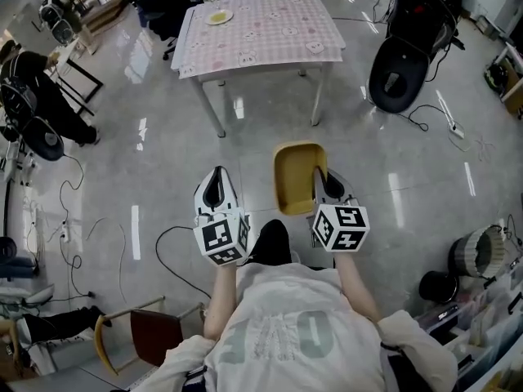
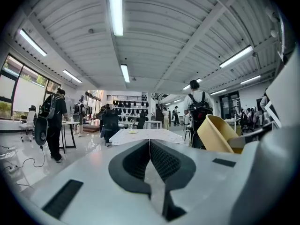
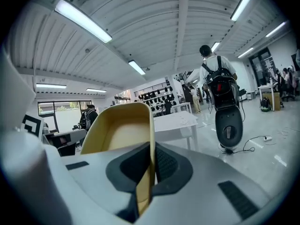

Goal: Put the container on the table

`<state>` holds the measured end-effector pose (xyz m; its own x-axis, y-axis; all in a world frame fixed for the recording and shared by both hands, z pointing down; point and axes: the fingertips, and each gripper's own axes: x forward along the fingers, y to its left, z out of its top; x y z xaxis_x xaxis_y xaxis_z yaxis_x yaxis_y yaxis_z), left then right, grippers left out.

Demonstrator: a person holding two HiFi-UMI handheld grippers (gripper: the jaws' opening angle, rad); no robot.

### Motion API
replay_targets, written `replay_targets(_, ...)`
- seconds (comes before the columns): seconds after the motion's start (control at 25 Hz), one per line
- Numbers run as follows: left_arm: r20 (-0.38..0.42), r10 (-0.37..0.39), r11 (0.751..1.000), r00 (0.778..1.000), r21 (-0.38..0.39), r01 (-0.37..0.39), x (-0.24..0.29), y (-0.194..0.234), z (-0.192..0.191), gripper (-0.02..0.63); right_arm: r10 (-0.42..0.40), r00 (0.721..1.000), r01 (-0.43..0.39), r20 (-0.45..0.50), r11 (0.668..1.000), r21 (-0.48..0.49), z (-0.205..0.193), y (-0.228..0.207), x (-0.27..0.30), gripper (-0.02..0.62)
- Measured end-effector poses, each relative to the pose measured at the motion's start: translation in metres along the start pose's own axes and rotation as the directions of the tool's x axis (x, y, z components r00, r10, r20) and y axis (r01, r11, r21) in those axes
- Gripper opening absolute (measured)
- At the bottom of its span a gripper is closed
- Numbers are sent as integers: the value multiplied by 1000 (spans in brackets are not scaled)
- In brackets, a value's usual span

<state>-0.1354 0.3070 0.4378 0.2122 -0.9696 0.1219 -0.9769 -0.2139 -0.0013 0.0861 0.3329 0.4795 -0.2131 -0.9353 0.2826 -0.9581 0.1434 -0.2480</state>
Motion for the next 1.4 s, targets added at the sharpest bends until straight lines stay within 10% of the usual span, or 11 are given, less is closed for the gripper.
replay_targets(0.92, 48, -147, 989, 988, 3, 147, 423, 47, 66, 28, -86, 996, 85, 24, 994, 69, 149, -82, 351, 31)
replay_targets(1.4, 85, -79, 996, 993, -46, 83, 559, 111, 99, 28, -52, 999, 52, -3, 996, 74, 193, -87, 516, 31)
